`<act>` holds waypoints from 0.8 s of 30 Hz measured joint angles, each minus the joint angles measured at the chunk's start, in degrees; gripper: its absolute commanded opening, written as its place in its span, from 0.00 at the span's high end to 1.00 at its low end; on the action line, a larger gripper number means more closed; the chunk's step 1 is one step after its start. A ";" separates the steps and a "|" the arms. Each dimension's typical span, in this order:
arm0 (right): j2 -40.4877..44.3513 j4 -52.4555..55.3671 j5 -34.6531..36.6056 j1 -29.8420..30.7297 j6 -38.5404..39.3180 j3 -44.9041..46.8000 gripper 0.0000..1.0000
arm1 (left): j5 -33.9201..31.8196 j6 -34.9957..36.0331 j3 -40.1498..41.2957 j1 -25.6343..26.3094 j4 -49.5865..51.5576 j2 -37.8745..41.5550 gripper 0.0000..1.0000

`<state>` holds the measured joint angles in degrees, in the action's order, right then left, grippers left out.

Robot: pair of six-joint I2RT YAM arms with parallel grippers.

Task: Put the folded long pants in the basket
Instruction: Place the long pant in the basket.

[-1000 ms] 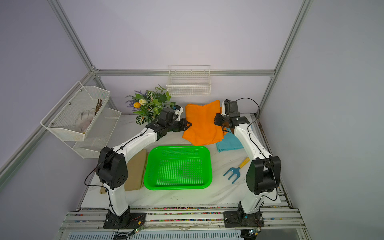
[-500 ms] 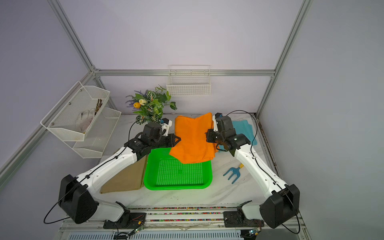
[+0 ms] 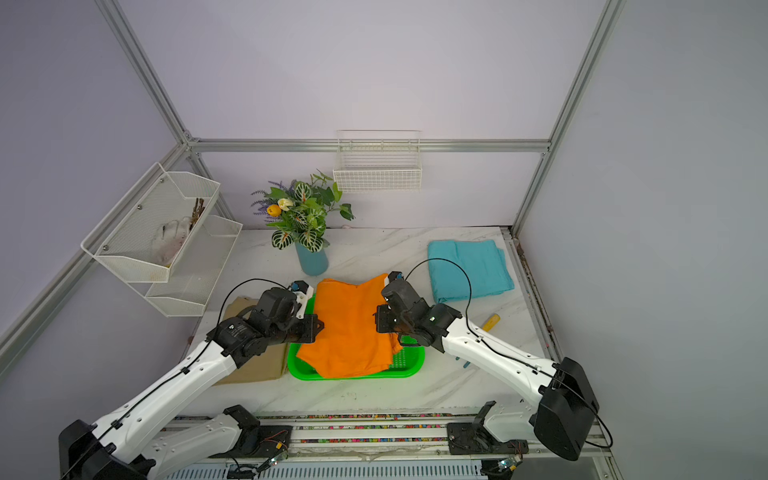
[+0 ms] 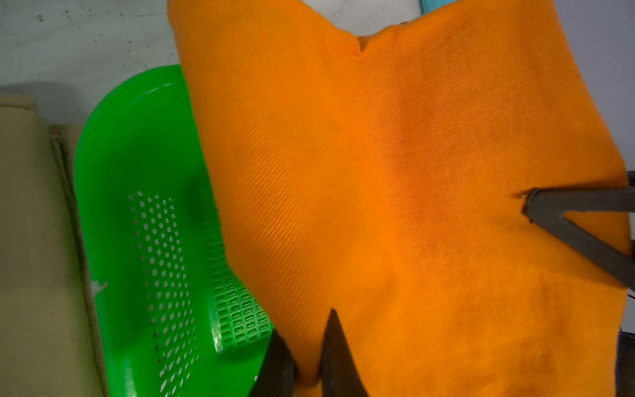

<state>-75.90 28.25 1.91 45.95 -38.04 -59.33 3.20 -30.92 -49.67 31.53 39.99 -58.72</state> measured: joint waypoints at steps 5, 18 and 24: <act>-0.48 -2.60 0.96 0.13 -2.49 4.46 1.00 | -1.29 0.02 2.89 0.00 -1.29 -1.20 1.00; -13.94 -1.68 5.16 0.00 -6.80 4.85 1.00 | -2.62 -0.13 3.56 0.02 -2.58 -14.97 1.00; -18.01 -1.99 4.70 -0.35 -7.10 4.59 0.98 | -3.10 -0.13 3.54 0.13 -3.76 -20.92 1.00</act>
<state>-93.91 26.26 6.61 45.60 -45.15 -54.74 0.10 -31.05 -46.13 31.66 36.23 -79.64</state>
